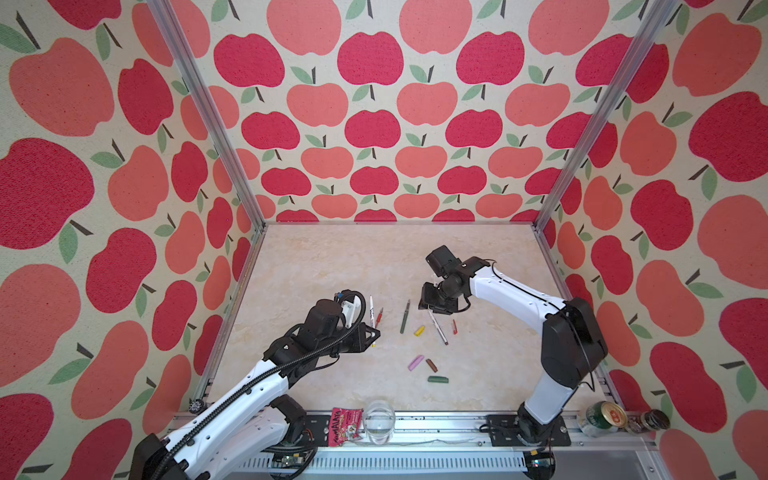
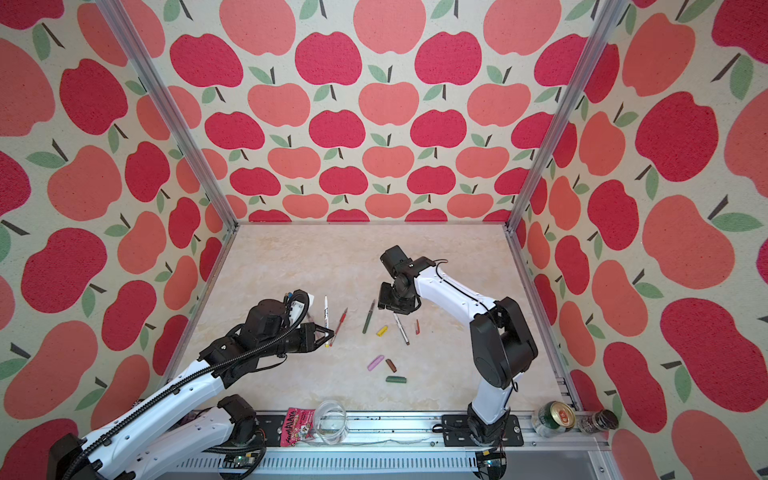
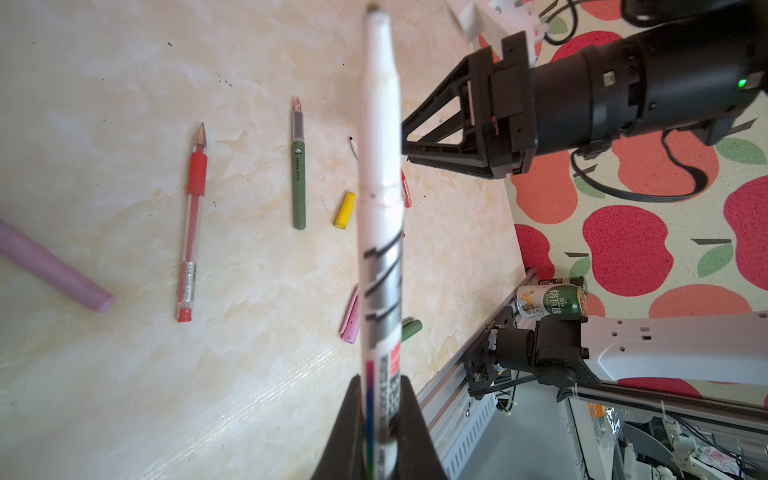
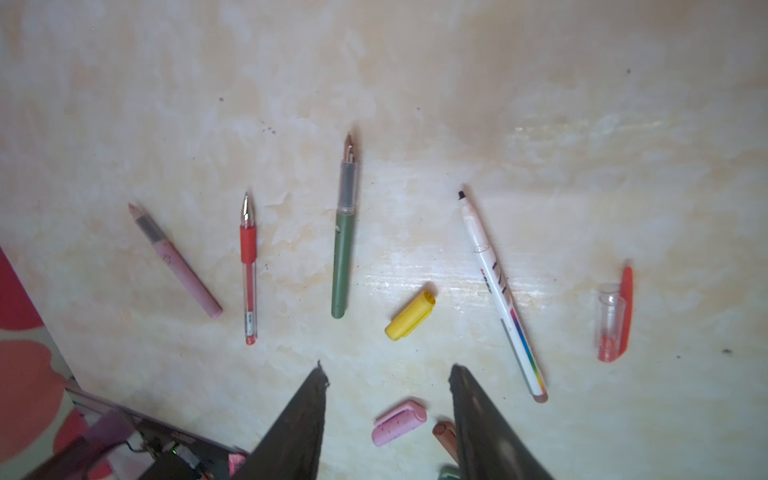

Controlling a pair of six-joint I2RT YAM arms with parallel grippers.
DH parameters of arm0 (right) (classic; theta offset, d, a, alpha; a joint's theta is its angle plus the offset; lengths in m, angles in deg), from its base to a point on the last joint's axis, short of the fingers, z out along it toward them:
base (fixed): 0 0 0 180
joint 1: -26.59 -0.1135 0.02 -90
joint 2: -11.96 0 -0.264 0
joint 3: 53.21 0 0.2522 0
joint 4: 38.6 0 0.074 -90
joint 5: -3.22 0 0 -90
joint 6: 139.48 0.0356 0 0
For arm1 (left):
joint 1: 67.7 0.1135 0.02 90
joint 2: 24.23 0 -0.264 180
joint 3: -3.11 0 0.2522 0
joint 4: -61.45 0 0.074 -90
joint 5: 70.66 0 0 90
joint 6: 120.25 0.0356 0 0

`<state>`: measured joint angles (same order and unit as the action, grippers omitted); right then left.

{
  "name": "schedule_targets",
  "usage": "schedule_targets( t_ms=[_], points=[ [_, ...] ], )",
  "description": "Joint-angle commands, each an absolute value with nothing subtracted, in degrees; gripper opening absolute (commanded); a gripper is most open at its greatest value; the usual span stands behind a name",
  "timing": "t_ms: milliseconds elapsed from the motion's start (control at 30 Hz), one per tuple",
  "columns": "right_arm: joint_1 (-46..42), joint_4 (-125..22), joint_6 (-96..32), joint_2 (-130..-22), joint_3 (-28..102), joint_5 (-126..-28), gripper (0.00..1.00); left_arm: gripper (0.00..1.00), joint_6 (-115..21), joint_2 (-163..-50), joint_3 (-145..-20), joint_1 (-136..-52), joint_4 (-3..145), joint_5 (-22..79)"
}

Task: Insert the pens into the pen caps

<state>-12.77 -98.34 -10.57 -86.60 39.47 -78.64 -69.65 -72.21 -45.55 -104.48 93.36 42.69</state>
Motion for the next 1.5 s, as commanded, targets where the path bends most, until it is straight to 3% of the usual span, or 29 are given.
schedule_targets(
  t_ms=[0, 233, 600, 1467],
  points=[
    [-13.0, -106.27, -36.5, -84.62, 44.31, -75.59, 0.53, 0.0, -66.82, -71.27, -47.3, -104.6, 94.97, 42.02],
    [-18.38, -110.99, -59.98, -88.78, 43.99, -86.96, 0.58, 0.0, -64.62, -71.3, -47.09, -104.73, 99.97, 45.82],
    [-20.58, -108.46, -72.46, -93.6, 42.68, -86.25, 0.69, 0.0, -66.33, -69.1, -44.33, -104.97, 101.41, 45.88],
    [-23.31, -105.83, -74.18, -104.85, 46.23, -93.19, 0.44, 0.0, -66.58, -73.0, -44.23, -104.64, 96.8, 47.14]
  ],
)
